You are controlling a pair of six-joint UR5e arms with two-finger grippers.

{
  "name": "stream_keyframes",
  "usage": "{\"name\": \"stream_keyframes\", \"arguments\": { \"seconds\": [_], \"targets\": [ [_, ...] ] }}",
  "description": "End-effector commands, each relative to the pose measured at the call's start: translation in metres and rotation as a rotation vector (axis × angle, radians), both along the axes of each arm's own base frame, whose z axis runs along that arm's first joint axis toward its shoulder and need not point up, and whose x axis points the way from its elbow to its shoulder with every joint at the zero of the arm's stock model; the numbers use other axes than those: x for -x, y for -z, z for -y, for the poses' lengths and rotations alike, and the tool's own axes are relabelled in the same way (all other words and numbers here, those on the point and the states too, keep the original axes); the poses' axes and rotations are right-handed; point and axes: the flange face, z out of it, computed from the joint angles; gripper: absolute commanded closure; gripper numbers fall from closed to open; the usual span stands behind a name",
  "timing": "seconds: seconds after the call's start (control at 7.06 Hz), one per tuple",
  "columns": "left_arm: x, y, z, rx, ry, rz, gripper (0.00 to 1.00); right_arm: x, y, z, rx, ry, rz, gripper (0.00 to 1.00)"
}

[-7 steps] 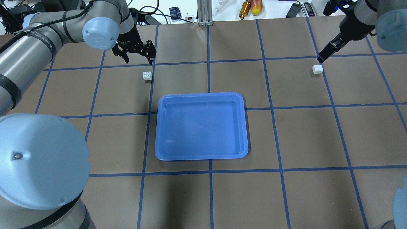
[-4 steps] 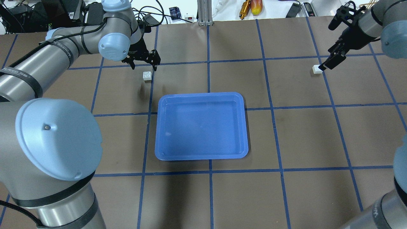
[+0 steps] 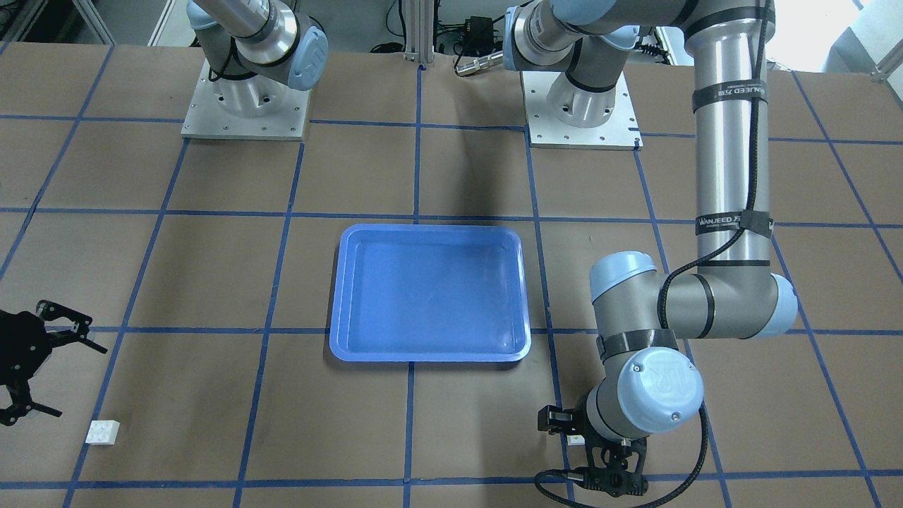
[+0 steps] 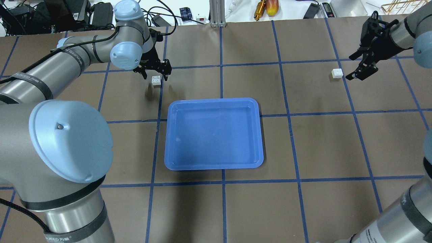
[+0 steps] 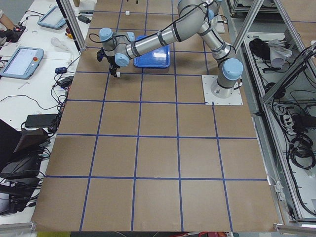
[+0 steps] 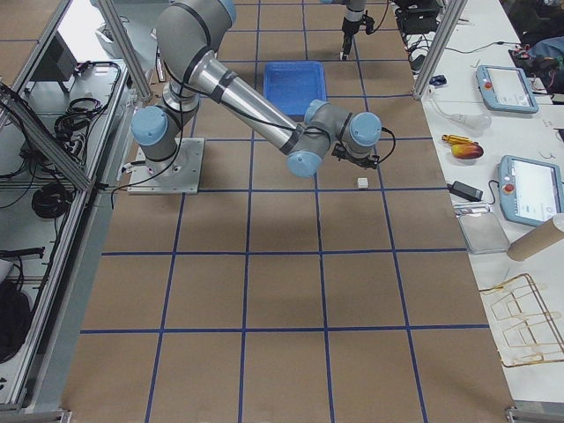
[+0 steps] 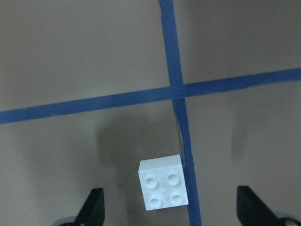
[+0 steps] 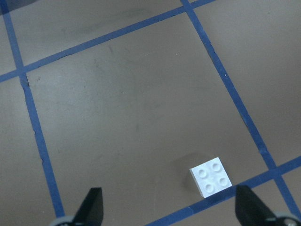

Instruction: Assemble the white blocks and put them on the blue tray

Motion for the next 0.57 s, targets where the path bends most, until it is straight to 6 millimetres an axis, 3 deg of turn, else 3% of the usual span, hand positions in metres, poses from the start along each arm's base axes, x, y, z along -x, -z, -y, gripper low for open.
{"name": "stream_keyframes", "arguments": {
  "seconds": [0.0, 0.14, 0.28, 0.42],
  "targets": [
    [-0.005, 0.01, -0.001, -0.015, -0.018, -0.001, 0.19, 0.02, 0.019, 0.016, 0.014, -0.025, 0.013, 0.0],
    [-0.006, 0.006, 0.002, -0.006, -0.02, 0.0, 0.32, 0.025, 0.032, 0.023, 0.018, -0.025, 0.013, 0.0],
    [-0.006, 0.006, 0.002, -0.006, -0.023, 0.001, 0.49, 0.032, 0.028, 0.037, 0.052, -0.03, -0.01, 0.0],
    [-0.006, 0.007, 0.001, -0.009, -0.049, -0.003, 0.7, 0.034, 0.038, 0.042, 0.051, -0.035, 0.0, 0.0]
  ]
}}
